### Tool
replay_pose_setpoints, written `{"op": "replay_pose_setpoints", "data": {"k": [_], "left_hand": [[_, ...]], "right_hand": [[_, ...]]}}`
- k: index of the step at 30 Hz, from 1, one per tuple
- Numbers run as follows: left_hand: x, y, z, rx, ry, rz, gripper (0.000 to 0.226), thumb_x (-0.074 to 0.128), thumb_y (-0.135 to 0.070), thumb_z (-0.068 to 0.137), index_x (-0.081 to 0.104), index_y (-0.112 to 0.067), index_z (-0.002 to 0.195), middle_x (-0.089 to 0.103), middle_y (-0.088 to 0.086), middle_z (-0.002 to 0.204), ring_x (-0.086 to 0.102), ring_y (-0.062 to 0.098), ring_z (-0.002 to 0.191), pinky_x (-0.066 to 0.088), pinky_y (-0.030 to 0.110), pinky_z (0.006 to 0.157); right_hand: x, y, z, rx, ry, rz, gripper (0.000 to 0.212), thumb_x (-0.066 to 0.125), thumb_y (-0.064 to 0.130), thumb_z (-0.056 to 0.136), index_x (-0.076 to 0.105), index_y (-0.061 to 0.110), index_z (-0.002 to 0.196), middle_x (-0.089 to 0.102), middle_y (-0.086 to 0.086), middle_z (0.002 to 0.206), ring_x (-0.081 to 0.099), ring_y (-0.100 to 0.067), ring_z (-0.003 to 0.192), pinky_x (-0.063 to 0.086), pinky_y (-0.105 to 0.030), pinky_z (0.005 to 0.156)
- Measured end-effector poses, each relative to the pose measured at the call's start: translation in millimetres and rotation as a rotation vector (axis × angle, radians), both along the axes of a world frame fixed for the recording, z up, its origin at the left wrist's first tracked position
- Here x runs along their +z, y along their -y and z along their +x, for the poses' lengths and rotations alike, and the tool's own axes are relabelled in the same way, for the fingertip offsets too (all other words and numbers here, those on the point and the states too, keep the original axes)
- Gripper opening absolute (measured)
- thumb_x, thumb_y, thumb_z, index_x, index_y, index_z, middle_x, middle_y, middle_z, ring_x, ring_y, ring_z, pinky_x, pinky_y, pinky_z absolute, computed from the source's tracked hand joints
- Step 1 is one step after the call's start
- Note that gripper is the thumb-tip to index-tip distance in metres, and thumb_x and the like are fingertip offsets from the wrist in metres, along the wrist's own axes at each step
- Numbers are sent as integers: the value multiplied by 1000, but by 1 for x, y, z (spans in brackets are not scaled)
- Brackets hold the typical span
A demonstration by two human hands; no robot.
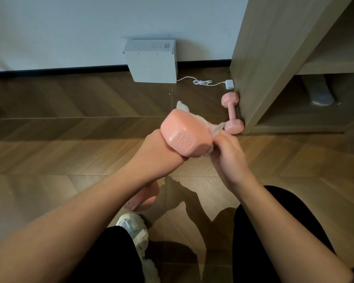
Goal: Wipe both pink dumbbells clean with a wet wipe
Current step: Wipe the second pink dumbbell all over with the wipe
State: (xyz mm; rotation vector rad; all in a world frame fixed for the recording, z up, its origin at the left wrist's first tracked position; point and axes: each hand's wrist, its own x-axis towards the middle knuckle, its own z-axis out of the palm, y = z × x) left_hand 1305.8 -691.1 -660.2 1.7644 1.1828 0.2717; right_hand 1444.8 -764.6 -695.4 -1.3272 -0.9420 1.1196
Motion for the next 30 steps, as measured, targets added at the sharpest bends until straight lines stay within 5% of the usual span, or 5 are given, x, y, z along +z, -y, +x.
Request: {"op": "replay_pose_setpoints", "data": {"k": [3, 13, 18, 25, 30], "left_hand": [[-2, -1, 4, -147, -34, 141, 13, 69, -16, 83, 57, -21, 80, 63, -1, 79, 60, 8, 69, 53, 26, 68], [-7, -1, 5, -213, -367, 264, 25, 62, -15, 84, 46, -26, 67, 51, -11, 64, 49, 6, 56, 40, 11, 48], [-17, -1, 1, -272, -472, 220, 4, 60, -21, 81, 60, -24, 83, 61, -6, 77, 59, 11, 67, 48, 23, 58], [-12, 4, -2, -197, -487, 251, 9, 58, -20, 85, 55, -21, 76, 51, -10, 67, 49, 8, 59, 32, 13, 48], [-14, 4, -2, -201, -510, 225, 5, 56, -21, 80, 60, -21, 82, 61, -4, 74, 60, 15, 70, 50, 27, 59]], "right_hand": [[8, -2, 5, 15, -82, 55, 64, 30, 9, 103, 70, 40, 64, 63, 21, 69, 57, 6, 73, 44, -14, 72], [-3, -4, 7, 59, 14, 61, 25, 36, 24, 92, 59, 28, 84, 61, 26, 68, 58, 8, 71, 44, -9, 62], [-3, -2, 0, 154, 48, 213, 35, 38, 17, 98, 56, 26, 127, 60, 11, 130, 52, -9, 127, 48, -24, 98], [-9, -9, -1, 117, 95, 22, 26, 38, 35, 93, 62, 25, 94, 63, 19, 78, 62, 1, 77, 47, -15, 64], [2, -2, -6, 178, 80, 239, 37, 35, 15, 99, 54, 20, 131, 55, -1, 141, 47, -11, 134, 37, -43, 113]]}}
